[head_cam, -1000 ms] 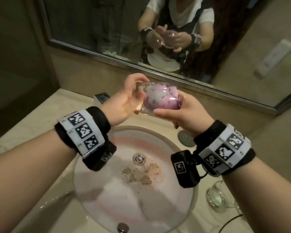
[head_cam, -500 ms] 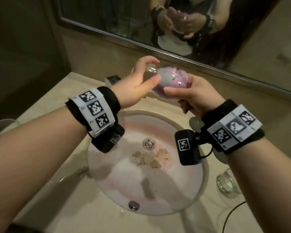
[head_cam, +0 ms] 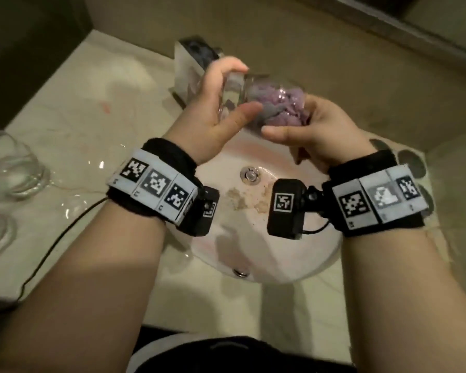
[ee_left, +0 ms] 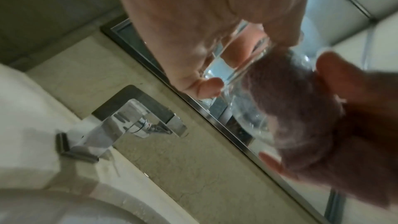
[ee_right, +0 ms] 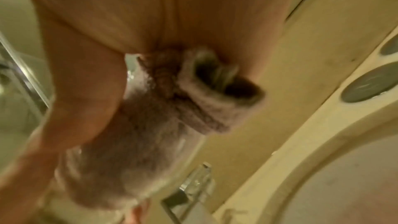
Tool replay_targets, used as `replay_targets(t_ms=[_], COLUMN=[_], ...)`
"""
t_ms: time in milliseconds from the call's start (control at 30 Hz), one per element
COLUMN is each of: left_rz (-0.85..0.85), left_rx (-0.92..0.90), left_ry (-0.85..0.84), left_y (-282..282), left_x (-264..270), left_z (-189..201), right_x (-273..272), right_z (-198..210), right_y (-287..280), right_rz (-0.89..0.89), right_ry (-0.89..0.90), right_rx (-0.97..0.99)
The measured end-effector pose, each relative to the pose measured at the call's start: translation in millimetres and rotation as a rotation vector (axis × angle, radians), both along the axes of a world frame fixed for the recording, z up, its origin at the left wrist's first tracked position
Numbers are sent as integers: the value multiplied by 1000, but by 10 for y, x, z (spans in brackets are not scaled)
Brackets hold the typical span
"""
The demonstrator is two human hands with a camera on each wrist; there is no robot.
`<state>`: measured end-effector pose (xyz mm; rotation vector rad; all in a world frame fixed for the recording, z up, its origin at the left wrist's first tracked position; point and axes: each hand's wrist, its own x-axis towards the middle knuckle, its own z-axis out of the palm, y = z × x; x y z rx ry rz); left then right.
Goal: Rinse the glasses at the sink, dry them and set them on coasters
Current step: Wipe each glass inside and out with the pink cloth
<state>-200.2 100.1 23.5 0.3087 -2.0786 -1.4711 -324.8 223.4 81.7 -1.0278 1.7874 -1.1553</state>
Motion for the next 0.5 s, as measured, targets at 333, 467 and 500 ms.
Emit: replay_targets(t_ms=[333, 467, 500], left_rz=[39, 102, 129], left_rx=[733, 725, 637], left_ry=[-320, -242, -232], left_y=[207, 307, 329], left_x=[7, -45, -30], left_z=[-222, -242, -236], right_x=[192, 208, 211], right_z=[-335, -345, -320], right_y=[196, 220, 217], right_rz=[-18, -24, -27], right_ry=[861, 703, 610], right_rx=[9, 94, 139])
